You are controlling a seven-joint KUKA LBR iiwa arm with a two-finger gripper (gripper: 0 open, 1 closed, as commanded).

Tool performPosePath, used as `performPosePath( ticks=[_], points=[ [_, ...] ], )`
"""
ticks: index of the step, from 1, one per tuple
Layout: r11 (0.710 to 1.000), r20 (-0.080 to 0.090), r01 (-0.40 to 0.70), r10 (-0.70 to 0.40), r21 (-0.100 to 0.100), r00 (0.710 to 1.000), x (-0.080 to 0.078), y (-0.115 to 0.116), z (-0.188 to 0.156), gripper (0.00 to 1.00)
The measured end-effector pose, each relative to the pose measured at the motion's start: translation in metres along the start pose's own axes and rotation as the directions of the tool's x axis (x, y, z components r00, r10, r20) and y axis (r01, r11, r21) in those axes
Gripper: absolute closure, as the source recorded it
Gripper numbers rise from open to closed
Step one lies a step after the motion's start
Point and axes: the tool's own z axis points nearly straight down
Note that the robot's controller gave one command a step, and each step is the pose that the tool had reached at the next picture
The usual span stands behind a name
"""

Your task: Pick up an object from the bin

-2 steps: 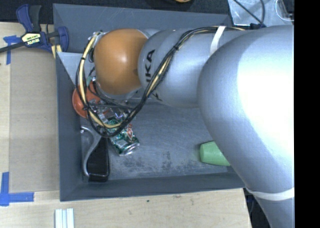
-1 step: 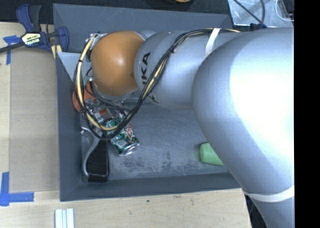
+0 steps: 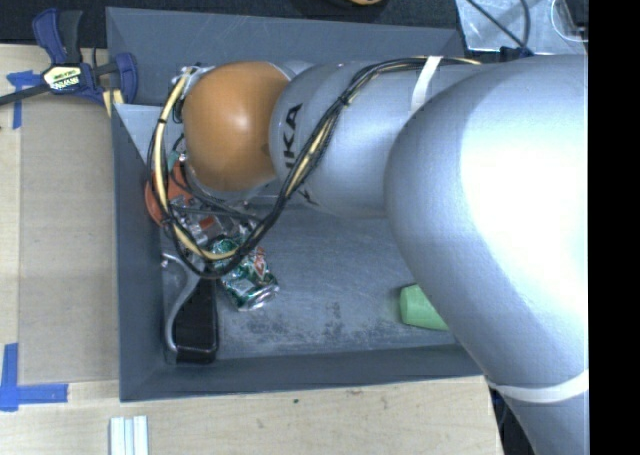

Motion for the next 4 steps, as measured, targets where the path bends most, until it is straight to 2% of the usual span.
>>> performPosePath(
  ticks=[1,2,3,4],
  points=[
    [0.984,0.004,0.176,-0.176,0.002,0.984,0.028,-0.031,-0.045,1.0],
    [0.996,0.0,0.085,-0.085,0.0,0.996,0.034,-0.066,0.014,1.0],
    [0.999,0.002,-0.052,0.052,0.001,0.999,0.034,-0.035,-0.022,1.0],
    [0.998,0.004,-0.059,0.059,-0.001,0.998,0.043,-0.05,-0.048,1.0]
  ],
)
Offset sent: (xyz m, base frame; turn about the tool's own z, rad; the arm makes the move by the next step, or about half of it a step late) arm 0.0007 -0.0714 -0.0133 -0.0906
